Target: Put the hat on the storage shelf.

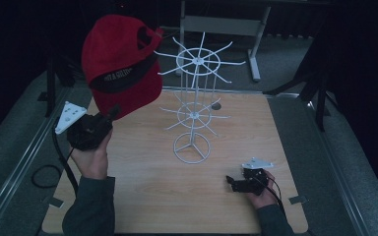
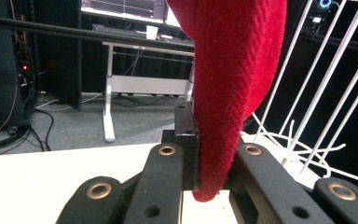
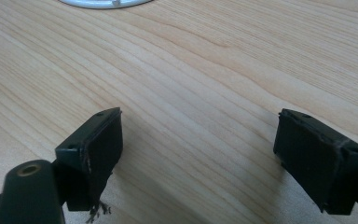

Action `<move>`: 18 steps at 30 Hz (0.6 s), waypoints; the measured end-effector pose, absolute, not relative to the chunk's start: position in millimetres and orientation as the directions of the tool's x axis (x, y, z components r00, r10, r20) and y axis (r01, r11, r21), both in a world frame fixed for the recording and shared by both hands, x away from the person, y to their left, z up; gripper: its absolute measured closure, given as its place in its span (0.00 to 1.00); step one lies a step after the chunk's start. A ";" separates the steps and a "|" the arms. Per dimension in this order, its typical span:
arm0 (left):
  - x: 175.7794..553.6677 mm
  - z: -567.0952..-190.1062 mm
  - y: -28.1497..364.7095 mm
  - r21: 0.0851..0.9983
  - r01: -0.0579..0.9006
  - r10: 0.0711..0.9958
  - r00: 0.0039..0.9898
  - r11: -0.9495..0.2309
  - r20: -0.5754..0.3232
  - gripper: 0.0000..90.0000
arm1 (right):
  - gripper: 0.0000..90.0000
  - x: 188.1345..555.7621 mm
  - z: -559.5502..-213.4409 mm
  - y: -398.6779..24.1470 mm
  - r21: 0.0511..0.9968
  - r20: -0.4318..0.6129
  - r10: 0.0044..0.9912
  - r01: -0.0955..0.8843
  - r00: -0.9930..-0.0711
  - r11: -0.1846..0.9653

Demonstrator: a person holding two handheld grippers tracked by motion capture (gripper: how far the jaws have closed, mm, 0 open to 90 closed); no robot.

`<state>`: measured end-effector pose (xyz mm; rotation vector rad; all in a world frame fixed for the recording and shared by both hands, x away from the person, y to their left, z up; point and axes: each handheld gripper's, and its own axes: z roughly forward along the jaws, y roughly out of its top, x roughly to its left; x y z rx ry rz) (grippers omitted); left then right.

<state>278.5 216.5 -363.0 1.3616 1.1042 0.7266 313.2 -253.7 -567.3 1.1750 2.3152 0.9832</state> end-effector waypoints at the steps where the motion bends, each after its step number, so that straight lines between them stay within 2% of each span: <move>1: 278.5 -363.0 216.2 0.974 0.190 0.914 0.360 0.126 -0.188 0.96 | 0.17 313.2 -567.3 -253.7 0.722 -0.008 0.809 0.556 -0.587 0.411; 18: 278.2 -367.4 214.8 0.971 0.199 0.904 0.378 0.130 -0.199 0.96 | 0.17 313.2 -567.3 -253.7 0.722 -0.008 0.809 0.556 -0.588 0.411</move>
